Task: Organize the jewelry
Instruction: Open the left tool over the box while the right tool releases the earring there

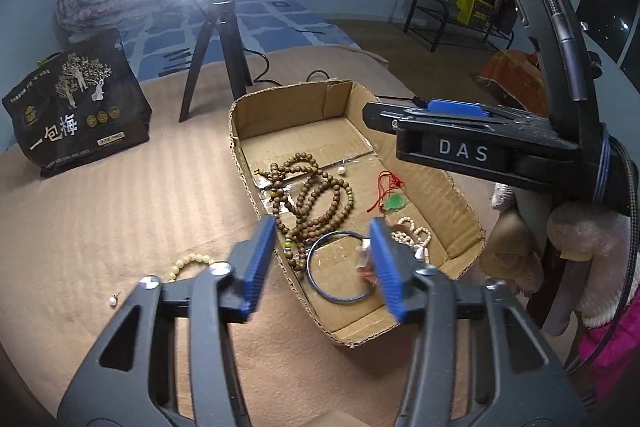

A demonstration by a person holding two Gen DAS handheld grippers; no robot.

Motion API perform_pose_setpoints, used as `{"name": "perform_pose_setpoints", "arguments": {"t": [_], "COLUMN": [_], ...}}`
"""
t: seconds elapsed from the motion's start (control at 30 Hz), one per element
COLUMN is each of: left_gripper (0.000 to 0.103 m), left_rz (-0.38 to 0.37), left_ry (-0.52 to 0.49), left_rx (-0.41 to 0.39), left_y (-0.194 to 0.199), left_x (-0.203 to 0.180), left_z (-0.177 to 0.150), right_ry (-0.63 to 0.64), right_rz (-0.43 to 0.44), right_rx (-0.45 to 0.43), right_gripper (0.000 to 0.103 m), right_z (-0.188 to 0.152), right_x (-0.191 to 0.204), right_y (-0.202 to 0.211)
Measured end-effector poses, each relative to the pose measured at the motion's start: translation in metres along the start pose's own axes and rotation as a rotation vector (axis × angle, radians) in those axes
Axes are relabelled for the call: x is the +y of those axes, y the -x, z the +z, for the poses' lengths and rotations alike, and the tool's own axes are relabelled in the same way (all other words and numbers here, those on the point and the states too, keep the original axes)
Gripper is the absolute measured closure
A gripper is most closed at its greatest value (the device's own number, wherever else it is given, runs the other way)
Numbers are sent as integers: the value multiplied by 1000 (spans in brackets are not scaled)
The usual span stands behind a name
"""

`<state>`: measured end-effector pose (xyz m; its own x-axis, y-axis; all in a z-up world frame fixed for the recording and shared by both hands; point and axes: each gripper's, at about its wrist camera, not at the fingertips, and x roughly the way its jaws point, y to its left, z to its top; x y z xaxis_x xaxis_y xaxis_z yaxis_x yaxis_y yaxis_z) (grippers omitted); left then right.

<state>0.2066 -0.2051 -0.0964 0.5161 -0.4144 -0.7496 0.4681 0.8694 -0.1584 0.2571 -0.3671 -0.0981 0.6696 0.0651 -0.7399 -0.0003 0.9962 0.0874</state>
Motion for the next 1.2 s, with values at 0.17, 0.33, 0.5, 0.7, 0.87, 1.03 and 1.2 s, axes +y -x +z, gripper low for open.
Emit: {"name": "perform_pose_setpoints", "arguments": {"t": [0.17,0.33,0.5,0.7,0.87,1.03,1.2], "left_gripper": [45,45,45,45,45,45,45], "left_rz": [11,15,16,22,33,41,69], "left_ry": [-10,-23,-23,-27,-25,-6,18], "left_rx": [-11,-17,-20,-28,-37,-46,-55], "left_y": [3,7,10,19,29,40,51], "left_x": [-1,-2,-2,1,8,23,50], "left_z": [-1,-2,-2,-3,-4,-8,-15], "right_ry": [6,1,-5,-6,-9,-10,-21], "right_rz": [-6,-8,-10,-7,2,17,46], "right_rx": [7,14,10,3,-6,-21,-35], "right_gripper": [15,14,14,13,13,13,13], "right_z": [0,-1,-1,-1,1,3,4], "right_x": [3,3,3,6,13,24,36], "right_y": [0,0,3,8,16,24,30]}}
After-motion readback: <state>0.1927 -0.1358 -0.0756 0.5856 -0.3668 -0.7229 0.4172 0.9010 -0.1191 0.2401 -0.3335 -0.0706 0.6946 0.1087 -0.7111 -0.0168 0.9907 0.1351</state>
